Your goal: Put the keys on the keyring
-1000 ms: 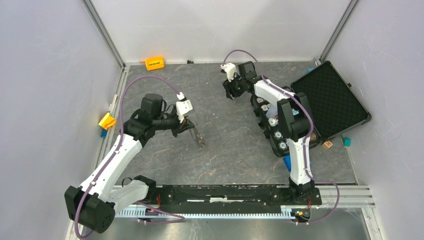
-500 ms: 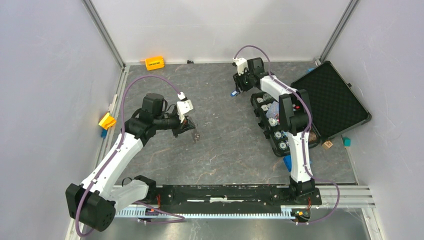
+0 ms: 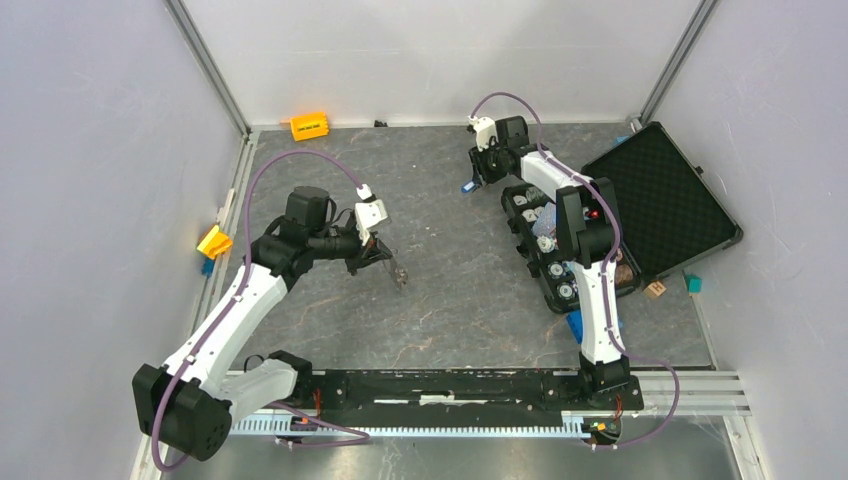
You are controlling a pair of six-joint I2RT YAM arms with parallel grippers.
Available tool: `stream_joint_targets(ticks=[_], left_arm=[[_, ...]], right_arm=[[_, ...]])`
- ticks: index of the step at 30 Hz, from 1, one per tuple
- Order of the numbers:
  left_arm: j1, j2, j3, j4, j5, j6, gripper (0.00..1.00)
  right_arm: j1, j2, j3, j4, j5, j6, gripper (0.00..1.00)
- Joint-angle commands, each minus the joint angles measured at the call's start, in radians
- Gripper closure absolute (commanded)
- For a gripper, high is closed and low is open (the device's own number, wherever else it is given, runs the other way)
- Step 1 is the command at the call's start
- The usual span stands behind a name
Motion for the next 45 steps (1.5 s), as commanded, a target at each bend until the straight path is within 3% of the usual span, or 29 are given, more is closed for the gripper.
stream_joint_targets(ticks=[1,24,33,45], left_arm=[[-0.003,0.000,0.030,0.027,0.037,-0.020,0.98],[-0.004,-0.011,0.020,0.032,0.040,-0.021,0.98],[-0.004,-0.013,0.016,0.039,0.040,-0.024,0.98],[-0.004,-0.019,0.015,0.041,0.046,-0.026,0.98]], right_arm=[[-0.004,0.011,0.037,0.009,-0.036,0.017,0.63],[-0.018,-0.053,-0.051,0.006,-0.081,0.010,0.77],[-0.023,-0.092,-0.093,0.022,-0.114,0.025,0.77],[-0.026,-0.137,-0.134,0.022,-0.108,0.033,0.66]])
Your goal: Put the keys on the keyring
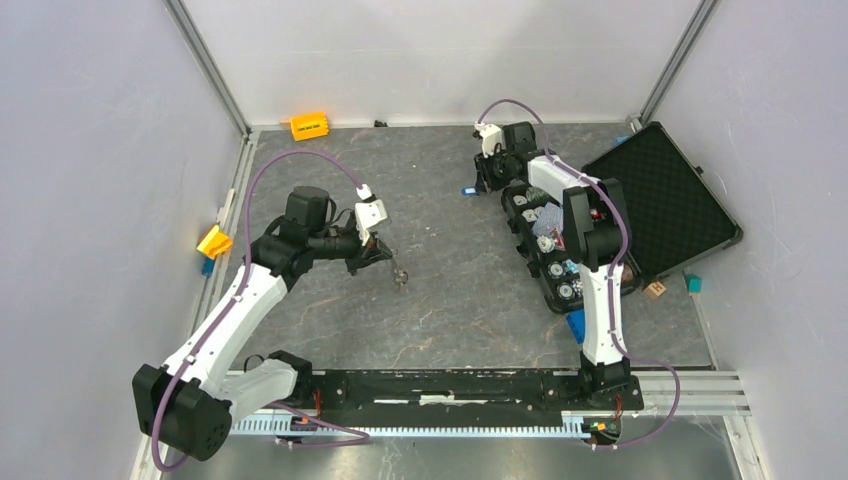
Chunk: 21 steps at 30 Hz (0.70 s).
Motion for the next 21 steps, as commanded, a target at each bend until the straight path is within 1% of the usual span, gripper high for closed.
stream_joint_targets(ticks=[1,5,8,16,21], left_arm=[[-0.005,-0.019,0.014,0.040,0.036,-0.026,0.98],[-0.004,-0.022,0.012,0.040,0.038,-0.027,0.98],[-0.004,-0.024,0.010,0.040,0.039,-0.026,0.98],[-0.004,-0.028,0.009,0.040,0.040,-0.026,0.98],[-0.005,-0.028,0.010,0.040,0.041,-0.027,0.98]], right_arm=[[-0.005,-0.071,-0.014,0.001,-0.007,0.011,0.67],[-0.005,-0.078,-0.027,-0.007,-0.006,0.009,0.64],[-0.005,-0.084,-0.036,-0.008,-0.003,0.009,0.65],[-0.005,-0.086,-0.037,-0.012,-0.010,0.013,0.71],[-0.005,-0.090,-0.040,-0.015,-0.017,0.013,0.77]])
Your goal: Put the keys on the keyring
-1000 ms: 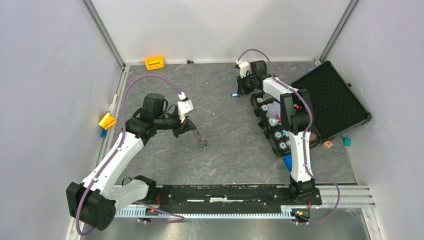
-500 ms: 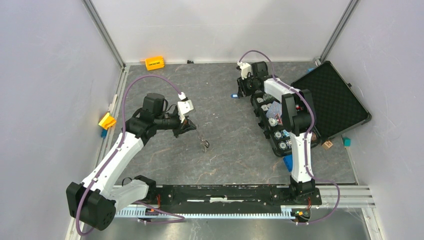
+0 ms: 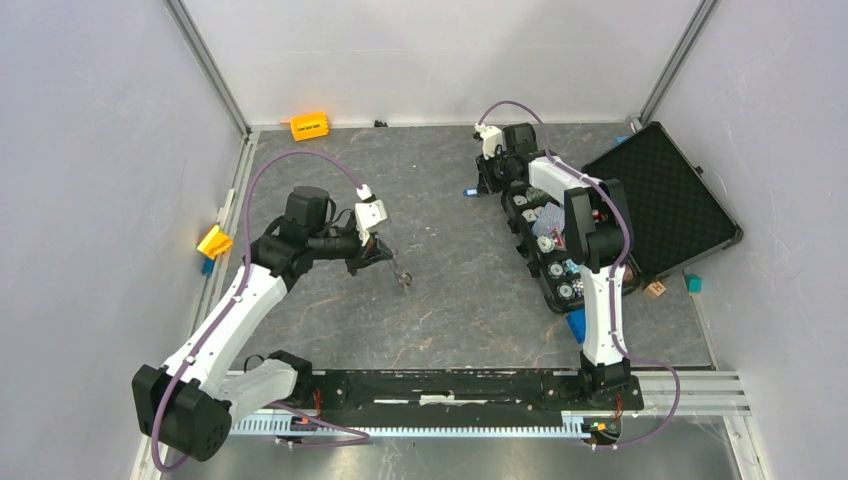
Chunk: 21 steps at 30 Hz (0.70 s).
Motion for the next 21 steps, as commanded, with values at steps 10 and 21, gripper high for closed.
stream_joint_targets(ticks=[10,21], left_arm=[[-0.004,-0.024,0.010,0.040,0.040,-0.026,0.98],[-0.004,-0.019,0.013,0.040,0.044,-0.026,0.98]], right_arm=[[-0.006,-0.092,0.010,-0.017,-0.048,0.009,0.99],[0.033,-0.229,-0.231,0.035,-0.244,-0.078,1.00]])
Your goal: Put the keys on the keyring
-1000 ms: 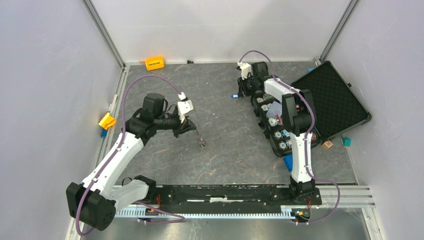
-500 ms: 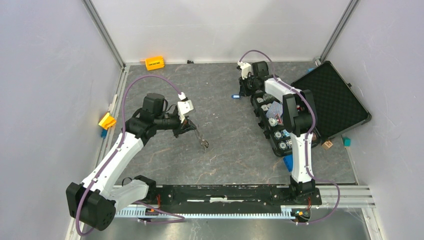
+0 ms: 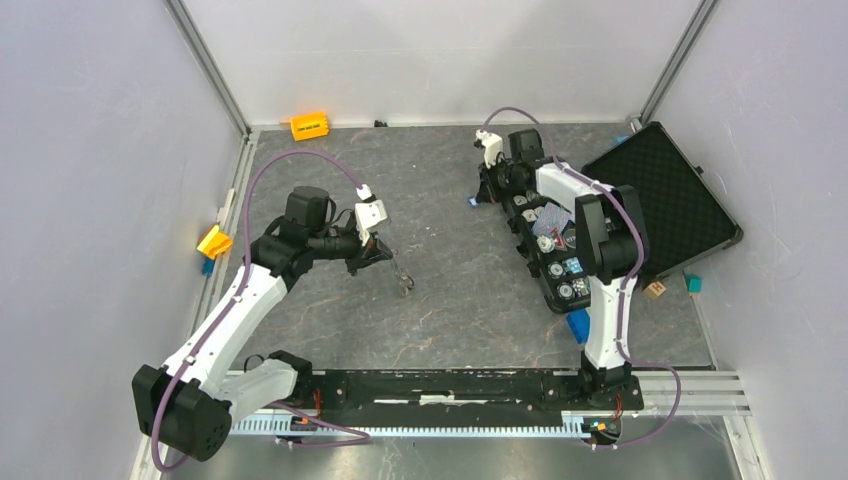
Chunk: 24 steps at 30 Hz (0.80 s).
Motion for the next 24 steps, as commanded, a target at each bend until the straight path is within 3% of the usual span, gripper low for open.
stream_joint_targets(ticks=[1,9,18,24], left_arm=[[-0.004,-0.021,0.012,0.040,0.043,-0.027,0.98],[-0.005,-0.026,0.007,0.039,0.042,-0.025,0.98],[-0.003,-0.037,0.000,0.039,0.034,-0.020,0.98],[-0.004,-0.054,-0.008,0.040,0.013,-0.009,0.98]], right_arm=[[0.035,-0.127,-0.144,0.040,-0.160,-0.080,1.00],[0.137,-0.275,-0.378,-0.039,-0.221,-0.290,1.00],[0.265,-0.426,-0.639,0.035,-0.155,-0.375,1.00],[0.293,-0.480,-0.703,0.054,-0.116,-0.409,0.90]])
